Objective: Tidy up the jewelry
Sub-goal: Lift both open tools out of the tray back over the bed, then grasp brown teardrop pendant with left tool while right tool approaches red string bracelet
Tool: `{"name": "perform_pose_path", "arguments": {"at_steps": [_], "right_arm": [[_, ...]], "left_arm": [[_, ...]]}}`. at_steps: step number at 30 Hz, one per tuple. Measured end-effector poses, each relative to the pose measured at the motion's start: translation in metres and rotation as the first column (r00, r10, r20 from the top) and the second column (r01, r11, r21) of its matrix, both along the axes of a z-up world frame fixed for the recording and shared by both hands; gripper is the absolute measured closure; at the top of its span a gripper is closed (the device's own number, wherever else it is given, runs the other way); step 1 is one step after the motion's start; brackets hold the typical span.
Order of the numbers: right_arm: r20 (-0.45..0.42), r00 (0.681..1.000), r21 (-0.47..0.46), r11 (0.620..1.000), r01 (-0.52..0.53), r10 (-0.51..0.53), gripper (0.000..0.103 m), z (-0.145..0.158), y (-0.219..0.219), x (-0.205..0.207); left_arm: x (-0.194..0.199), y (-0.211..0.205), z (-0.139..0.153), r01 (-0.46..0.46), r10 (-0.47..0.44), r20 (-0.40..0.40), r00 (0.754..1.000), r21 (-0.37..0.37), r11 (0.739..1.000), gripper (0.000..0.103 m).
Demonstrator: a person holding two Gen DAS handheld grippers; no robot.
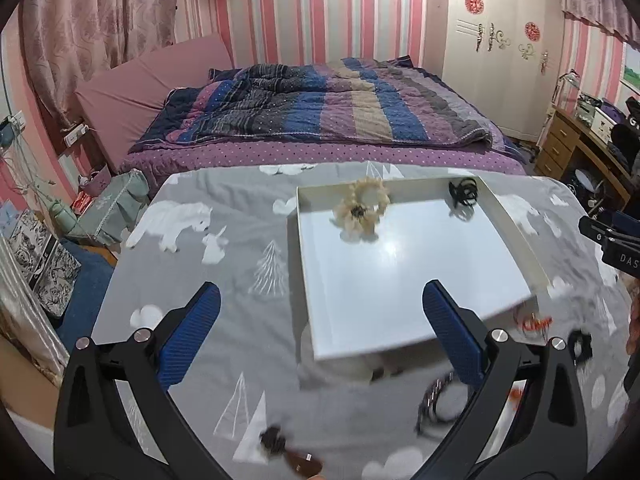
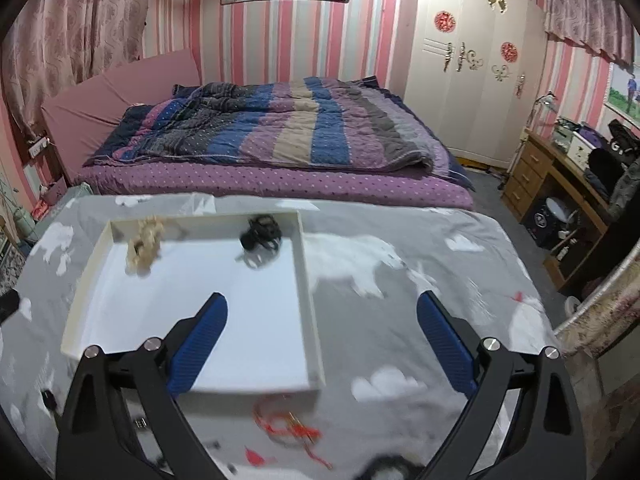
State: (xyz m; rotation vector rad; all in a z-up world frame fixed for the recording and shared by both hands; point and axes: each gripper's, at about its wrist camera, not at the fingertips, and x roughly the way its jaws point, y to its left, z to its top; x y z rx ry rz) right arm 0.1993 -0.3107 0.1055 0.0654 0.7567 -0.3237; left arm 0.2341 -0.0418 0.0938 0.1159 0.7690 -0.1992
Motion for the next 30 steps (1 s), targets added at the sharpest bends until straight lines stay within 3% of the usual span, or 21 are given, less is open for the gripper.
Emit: {"name": "perform_pose_path", "arguments": {"at_steps": [6, 13, 17, 23, 30], "right_arm": [[0.002, 0.998, 0.012, 0.998, 0.056, -0.056, 0.007, -0.011, -0.011, -0.052], [-0.002, 0.996, 0.020, 0.996, 0.085, -0.085, 0.007, -0.030, -0.010, -0.084], [0.022, 0.993, -0.003, 0.993, 0.118, -0.118, 0.007, -0.039, -0.006, -0.098], [0.080, 0.987, 0.048, 0.989, 0.139, -0.142, 0.007, -0.049, -0.007, -0.107], [0.061, 0.984, 0.012, 0.986, 0.165, -0.166, 0.007, -0.064, -0.011, -0.102]], "left_arm": [[-0.039, 0.022, -0.010, 0.004, -0.005, 0.014, 1.000, 0.024, 1.000, 0.003], [-0.051, 0.046, -0.024, -0.036, 0.036, 0.002, 0.999, 0.035, 0.999, 0.003], [-0.056, 0.056, -0.034, -0.060, 0.059, 0.007, 0.998, 0.036, 0.998, 0.003], [-0.059, 0.057, -0.053, -0.060, 0.060, -0.002, 0.998, 0.028, 0.998, 0.003], [-0.053, 0.058, -0.070, -0.048, 0.049, -0.043, 0.998, 0.020, 0.999, 0.003]]}}
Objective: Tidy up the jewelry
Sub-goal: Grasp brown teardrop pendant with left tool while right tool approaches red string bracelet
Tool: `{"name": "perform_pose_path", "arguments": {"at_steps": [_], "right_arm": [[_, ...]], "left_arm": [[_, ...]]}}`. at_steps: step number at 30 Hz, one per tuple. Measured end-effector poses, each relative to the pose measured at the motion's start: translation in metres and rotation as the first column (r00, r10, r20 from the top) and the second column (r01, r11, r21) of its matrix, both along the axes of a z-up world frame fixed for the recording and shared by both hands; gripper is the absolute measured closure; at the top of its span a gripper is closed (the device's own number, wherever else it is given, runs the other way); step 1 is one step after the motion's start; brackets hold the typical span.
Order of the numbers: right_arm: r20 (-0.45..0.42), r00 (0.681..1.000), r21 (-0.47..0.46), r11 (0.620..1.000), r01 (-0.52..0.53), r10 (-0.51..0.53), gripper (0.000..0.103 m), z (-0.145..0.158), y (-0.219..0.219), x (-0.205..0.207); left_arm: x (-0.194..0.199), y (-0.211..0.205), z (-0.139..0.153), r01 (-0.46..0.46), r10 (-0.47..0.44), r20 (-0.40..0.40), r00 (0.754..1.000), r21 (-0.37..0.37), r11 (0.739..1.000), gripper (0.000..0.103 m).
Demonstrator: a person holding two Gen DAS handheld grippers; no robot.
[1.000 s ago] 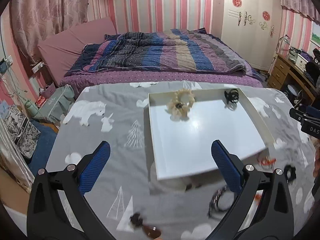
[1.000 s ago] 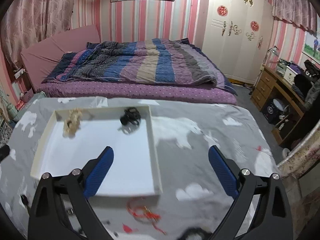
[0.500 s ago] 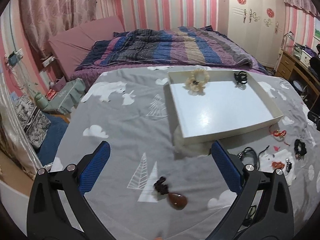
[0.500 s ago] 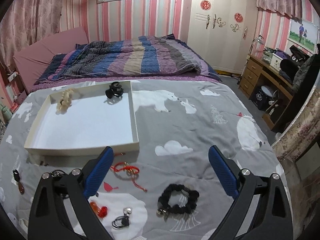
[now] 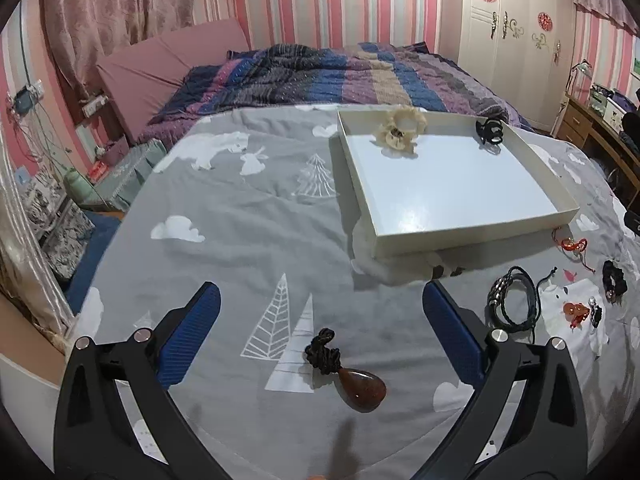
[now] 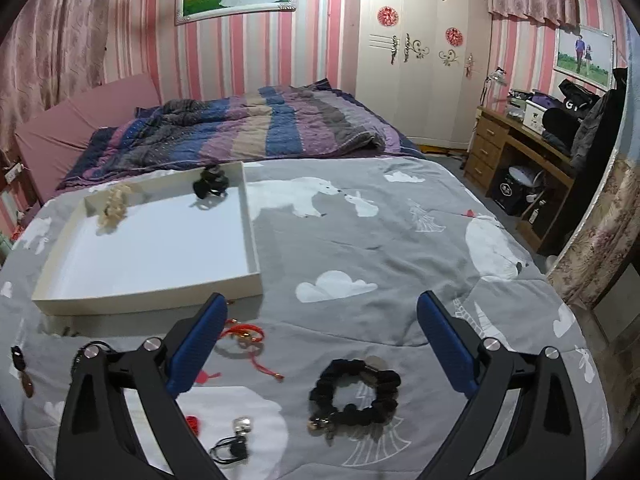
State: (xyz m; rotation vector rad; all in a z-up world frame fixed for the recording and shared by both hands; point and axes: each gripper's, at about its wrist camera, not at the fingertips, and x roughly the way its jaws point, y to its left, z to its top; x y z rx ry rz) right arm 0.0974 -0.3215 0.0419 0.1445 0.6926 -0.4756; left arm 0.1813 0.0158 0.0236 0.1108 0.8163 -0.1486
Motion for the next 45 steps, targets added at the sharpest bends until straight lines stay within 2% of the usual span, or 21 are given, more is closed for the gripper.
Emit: {"name": "perform_pose_path", "arguments": {"at_steps": [5, 12, 16, 20, 22, 29, 35, 36, 41, 45], "right_arm": [[-0.008, 1.000, 0.044, 0.999, 0.017, -0.017, 0.007, -0.012, -0.010, 0.003], [-0.037, 0.999, 0.028, 1.000, 0.012, -0.010, 0.007, -0.031, -0.002, 0.014], [-0.076, 0.996, 0.005, 0.999, -0.036, 0.036, 0.007, -0.046, 0.015, 0.027], [-0.128, 0.988, -0.015, 0.996, -0.084, 0.081, 0.007, -0.060, 0.030, 0.040], [-0.149, 0.984, -0.015, 0.995, -0.100, 0.097, 0.007, -0.066, 0.034, 0.044], [-0.149, 0.982, -0.003, 0.993, -0.117, 0.115, 0.007, -0.073, 0.037, 0.051], [-0.147, 0.979, 0.040, 0.990, -0.136, 0.141, 0.010, -0.076, 0.034, 0.053], [-0.149, 0.978, 0.046, 0.989, -0.141, 0.146, 0.014, -0.076, 0.034, 0.053], [-0.160, 0.976, 0.078, 0.988, -0.136, 0.147, 0.016, -0.080, 0.029, 0.055], [-0.166, 0.973, 0.110, 0.983, -0.145, 0.162, 0.026, -0.083, 0.027, 0.059]], "left_arm": [[0.004, 0.003, -0.007, 0.001, -0.001, -0.019, 1.000, -0.017, 1.000, 0.003], [0.008, 0.000, -0.028, 0.017, -0.020, -0.096, 0.995, -0.031, 0.999, 0.003], [0.009, -0.006, -0.038, 0.039, -0.041, -0.131, 0.990, -0.019, 0.999, 0.003], [0.013, -0.008, -0.052, 0.053, -0.061, -0.194, 0.979, -0.048, 0.997, 0.004], [0.013, -0.010, -0.056, 0.052, -0.059, -0.205, 0.977, -0.040, 0.998, 0.007], [0.015, -0.014, -0.062, 0.069, -0.079, -0.241, 0.967, -0.050, 0.996, 0.032], [0.015, -0.015, -0.063, 0.063, -0.071, -0.228, 0.971, -0.040, 0.997, 0.044], [0.015, -0.015, -0.063, 0.062, -0.069, -0.227, 0.971, -0.039, 0.997, 0.044], [0.017, -0.015, -0.063, 0.056, -0.062, -0.221, 0.973, -0.037, 0.998, 0.050], [0.019, -0.015, -0.064, 0.050, -0.055, -0.212, 0.976, -0.028, 0.998, 0.058]]}}
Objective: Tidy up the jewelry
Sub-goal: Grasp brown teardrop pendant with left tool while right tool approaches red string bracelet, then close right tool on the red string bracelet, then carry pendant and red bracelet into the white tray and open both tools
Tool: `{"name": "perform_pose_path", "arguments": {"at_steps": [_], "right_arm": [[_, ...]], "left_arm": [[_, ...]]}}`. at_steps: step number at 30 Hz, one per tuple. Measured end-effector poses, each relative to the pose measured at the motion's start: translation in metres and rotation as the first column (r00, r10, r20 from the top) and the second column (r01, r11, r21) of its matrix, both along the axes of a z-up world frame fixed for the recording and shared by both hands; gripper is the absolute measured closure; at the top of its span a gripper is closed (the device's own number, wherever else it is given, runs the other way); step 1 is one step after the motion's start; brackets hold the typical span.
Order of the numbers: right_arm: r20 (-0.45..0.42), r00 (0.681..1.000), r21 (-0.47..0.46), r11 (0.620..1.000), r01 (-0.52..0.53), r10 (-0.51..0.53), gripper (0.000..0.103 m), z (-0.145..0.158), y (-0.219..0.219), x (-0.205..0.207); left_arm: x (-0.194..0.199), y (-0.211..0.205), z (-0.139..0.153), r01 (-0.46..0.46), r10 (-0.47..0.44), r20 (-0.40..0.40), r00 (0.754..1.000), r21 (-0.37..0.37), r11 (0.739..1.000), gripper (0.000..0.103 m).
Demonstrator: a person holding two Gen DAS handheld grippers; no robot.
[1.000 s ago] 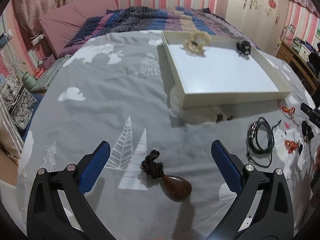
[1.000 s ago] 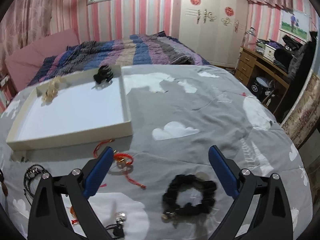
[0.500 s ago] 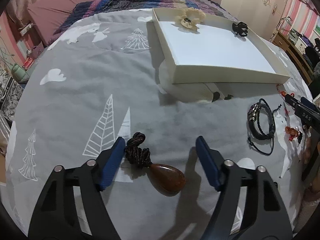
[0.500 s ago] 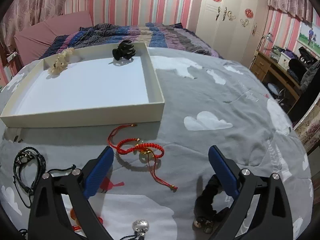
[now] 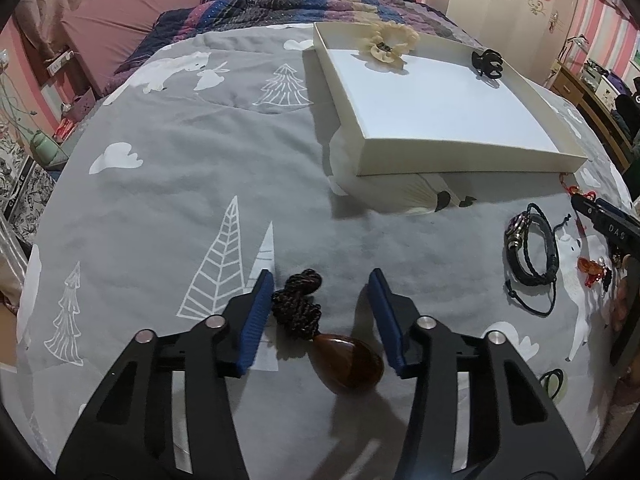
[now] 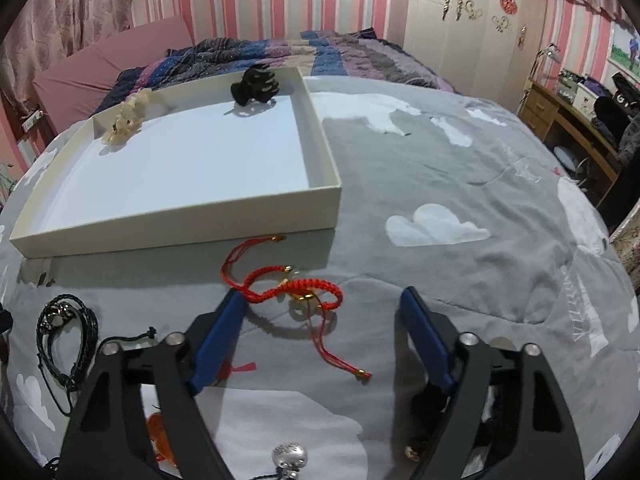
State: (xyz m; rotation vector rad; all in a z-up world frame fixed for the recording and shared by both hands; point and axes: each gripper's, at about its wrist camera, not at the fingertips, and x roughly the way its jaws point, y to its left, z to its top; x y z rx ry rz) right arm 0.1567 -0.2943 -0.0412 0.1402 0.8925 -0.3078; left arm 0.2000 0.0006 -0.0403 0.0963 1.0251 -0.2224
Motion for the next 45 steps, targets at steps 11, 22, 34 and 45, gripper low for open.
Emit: {"name": "perform_pose_path", "arguments": {"at_steps": [11, 22, 34, 45], "right_arm": [[0.027, 0.998, 0.043, 0.997, -0.066, 0.065, 0.073, 0.002, 0.006, 0.002], [0.045, 0.996, 0.069, 0.995, -0.079, 0.076, 0.091, 0.004, 0.004, -0.002], [0.144, 0.986, 0.050, 0.995, -0.090, 0.082, 0.091, 0.050, 0.002, -0.011], [0.232, 0.962, 0.027, 0.988, -0.155, 0.145, 0.092, 0.116, 0.002, 0.054]], "left_arm": [[0.005, 0.008, 0.000, -0.030, 0.030, 0.008, 1.000, -0.046, 0.999, 0.077], [0.012, 0.014, 0.002, -0.036, 0.037, -0.002, 0.999, -0.133, 0.990, 0.081], [0.008, -0.013, 0.061, 0.037, -0.017, 0.124, 0.992, -0.165, 0.986, 0.082], [0.111, -0.064, 0.104, 0.044, -0.020, 0.111, 0.994, -0.218, 0.975, 0.082]]}}
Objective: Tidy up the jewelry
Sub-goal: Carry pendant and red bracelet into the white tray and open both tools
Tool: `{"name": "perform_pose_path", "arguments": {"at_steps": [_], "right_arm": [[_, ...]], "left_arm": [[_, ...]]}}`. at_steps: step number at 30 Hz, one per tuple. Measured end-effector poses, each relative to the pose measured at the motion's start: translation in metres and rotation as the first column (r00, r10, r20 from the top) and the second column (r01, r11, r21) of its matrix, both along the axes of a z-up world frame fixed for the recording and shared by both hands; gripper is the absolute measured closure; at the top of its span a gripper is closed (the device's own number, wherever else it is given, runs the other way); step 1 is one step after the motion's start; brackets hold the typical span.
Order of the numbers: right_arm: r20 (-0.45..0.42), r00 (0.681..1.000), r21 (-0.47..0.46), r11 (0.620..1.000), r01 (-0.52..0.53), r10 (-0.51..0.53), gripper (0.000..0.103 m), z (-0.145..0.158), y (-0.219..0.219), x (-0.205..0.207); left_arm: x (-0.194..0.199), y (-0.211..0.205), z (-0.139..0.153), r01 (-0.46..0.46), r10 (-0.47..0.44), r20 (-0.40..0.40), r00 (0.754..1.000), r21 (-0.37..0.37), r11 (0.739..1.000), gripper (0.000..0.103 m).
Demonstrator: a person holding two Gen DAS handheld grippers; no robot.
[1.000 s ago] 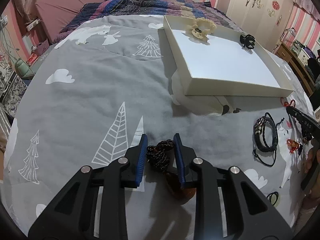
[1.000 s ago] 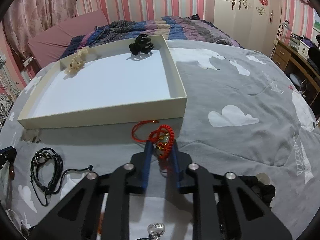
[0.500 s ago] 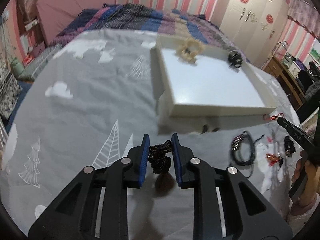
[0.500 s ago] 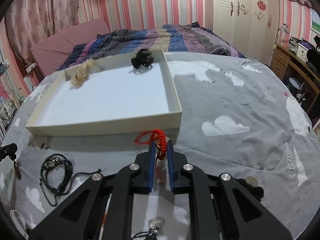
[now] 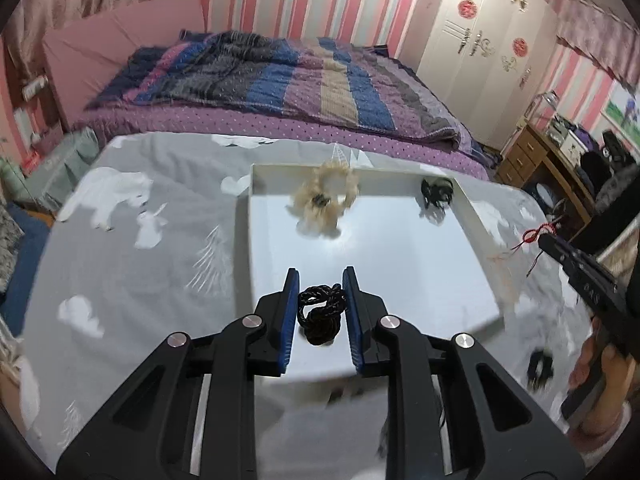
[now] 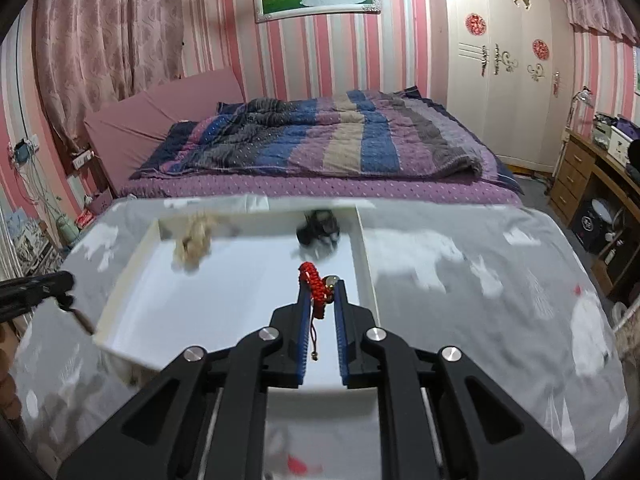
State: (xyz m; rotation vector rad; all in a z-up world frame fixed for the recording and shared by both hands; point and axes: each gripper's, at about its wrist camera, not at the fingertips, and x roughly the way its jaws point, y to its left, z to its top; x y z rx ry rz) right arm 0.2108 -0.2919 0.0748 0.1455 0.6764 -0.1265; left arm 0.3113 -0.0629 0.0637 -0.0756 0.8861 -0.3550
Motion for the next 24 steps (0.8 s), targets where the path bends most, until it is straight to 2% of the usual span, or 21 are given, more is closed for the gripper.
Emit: {"name": "perform_pose_path", "arguments": {"at_steps": [3, 8, 12, 15, 24], "right_arm": [[-0.021, 1.000, 0.021, 1.000, -0.014, 0.014, 0.092, 0.001, -0.003, 0.036], [-0.092, 0.995, 0.037, 0.999, -0.038, 0.041, 0.092, -0.020, 0.002, 0.100], [-0.163, 0.985, 0.019, 0.998, -0.060, 0.062, 0.092, -0.048, 0.017, 0.147], [-0.196, 0.978, 0.054, 0.997, -0.056, 0.066, 0.092, -0.063, 0.023, 0.172], [-0.283, 0.957, 0.040, 0.998, -0.047, 0.056, 0.092, -0.088, 0.038, 0.211]], "left_arm": [[0.039, -0.017, -0.012, -0.006, 0.007, -0.028, 1.000, 0.017, 1.000, 0.082], [0.095, -0.036, -0.039, -0.036, 0.040, -0.049, 0.998, 0.071, 0.997, 0.082], [0.117, -0.047, -0.052, -0.049, 0.052, -0.028, 0.998, 0.122, 0.991, 0.082], [0.133, -0.053, -0.057, -0.057, 0.062, -0.030, 0.998, 0.139, 0.989, 0.082], [0.164, -0.059, -0.084, -0.082, 0.097, -0.073, 0.993, 0.190, 0.978, 0.082]]}}
